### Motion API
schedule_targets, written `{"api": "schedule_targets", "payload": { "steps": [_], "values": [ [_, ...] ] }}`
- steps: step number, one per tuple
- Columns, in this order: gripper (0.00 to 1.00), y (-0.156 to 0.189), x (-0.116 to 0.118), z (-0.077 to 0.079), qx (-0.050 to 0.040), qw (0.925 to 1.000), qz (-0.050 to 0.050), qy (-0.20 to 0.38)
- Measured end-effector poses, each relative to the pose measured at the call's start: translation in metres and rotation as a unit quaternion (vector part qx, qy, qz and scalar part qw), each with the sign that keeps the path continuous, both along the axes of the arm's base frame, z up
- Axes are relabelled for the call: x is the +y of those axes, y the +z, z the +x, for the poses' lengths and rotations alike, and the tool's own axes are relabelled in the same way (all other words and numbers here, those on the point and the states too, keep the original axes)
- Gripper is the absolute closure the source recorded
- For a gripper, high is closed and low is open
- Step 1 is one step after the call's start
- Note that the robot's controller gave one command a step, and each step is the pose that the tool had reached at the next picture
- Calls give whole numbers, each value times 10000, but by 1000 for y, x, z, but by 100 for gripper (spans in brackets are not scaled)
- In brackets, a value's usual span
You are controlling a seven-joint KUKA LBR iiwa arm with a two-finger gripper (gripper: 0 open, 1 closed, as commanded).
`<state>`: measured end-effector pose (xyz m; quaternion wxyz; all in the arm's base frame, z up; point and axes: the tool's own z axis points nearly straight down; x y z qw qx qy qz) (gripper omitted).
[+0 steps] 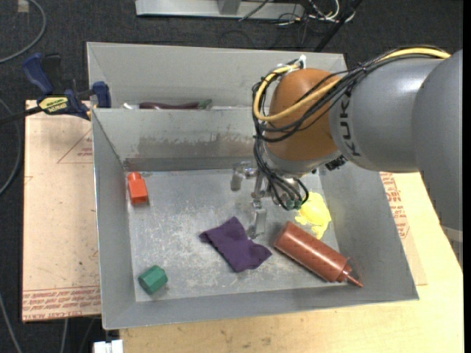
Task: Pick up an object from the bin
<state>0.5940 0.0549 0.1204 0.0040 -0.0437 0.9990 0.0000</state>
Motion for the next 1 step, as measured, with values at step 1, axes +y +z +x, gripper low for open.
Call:
{"api": "schedule_targets", "payload": {
  "steps": [1],
  "values": [
    [0,-41,19,-33,30,9956,5,941]
  ]
}}
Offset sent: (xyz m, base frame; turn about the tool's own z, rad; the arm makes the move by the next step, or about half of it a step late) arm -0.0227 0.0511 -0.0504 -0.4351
